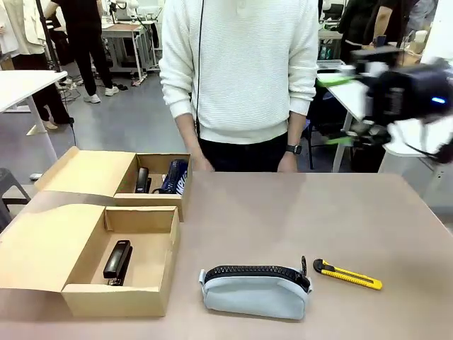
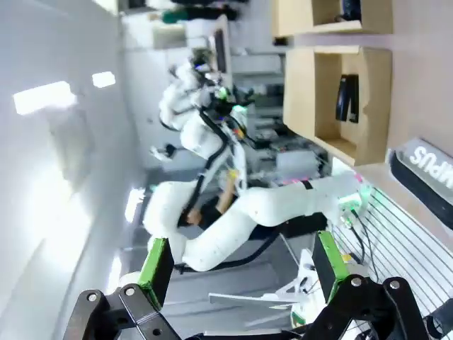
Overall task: Place items inside the box.
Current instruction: Pick up a Pencil pouch or Stapler and place it inside the Mailer Box closest to the robot.
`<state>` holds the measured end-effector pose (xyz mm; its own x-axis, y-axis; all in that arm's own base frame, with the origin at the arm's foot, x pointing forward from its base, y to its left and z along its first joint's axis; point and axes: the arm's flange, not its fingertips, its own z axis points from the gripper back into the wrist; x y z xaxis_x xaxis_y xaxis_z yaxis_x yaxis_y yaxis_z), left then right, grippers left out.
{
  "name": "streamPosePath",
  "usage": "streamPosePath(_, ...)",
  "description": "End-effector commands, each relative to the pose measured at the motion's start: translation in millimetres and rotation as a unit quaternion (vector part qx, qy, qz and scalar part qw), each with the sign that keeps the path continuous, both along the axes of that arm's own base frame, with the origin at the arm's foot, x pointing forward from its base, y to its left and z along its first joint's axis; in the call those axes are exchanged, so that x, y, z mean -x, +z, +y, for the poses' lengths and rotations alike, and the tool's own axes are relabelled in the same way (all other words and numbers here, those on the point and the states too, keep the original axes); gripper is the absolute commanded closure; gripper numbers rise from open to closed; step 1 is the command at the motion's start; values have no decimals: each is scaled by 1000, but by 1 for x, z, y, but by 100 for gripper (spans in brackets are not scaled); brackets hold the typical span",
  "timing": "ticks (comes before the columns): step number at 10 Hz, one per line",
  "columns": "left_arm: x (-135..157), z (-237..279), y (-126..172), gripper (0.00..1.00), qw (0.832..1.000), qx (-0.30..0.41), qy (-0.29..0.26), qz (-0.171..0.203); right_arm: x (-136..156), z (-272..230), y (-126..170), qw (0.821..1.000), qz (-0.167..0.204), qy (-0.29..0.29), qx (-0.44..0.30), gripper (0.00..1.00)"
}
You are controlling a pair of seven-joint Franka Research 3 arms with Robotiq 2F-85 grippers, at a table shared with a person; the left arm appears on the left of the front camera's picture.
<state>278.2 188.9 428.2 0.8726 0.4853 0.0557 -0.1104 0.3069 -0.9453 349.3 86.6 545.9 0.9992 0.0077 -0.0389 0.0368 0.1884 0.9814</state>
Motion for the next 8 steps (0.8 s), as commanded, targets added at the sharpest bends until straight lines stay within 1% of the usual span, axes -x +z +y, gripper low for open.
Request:
streamPosePath(1,2,-1,-1,0,1000,3,-5,-11,34,-91,-29,988,-11,-129,-78,0)
streamPosePath(2,2,-1,-1,0,1000,3,-5,-11,47,-117,-44,975,-5,-191,-113,0)
streamPosePath(3,2,-1,-1,0,1000,3,-5,-11,63,-134,-73,964,16,-227,-136,0)
streamPosePath(4,2,-1,-1,0,1000,3,-5,-11,69,-135,-95,958,41,-257,-121,0)
streamPosePath(5,2,-1,-1,0,1000,3,-5,-11,68,-129,-113,956,63,-270,-95,0)
streamPosePath(6,2,-1,-1,0,1000,3,-5,-11,48,-114,-127,937,113,-323,-74,0)
streamPosePath(7,2,-1,-1,0,1000,3,-5,-11,34,-190,-72,958,58,-260,-104,0)
streamPosePath(8,2,-1,-1,0,1000,3,-5,-11,34,-190,-72,958,58,-260,-104,0)
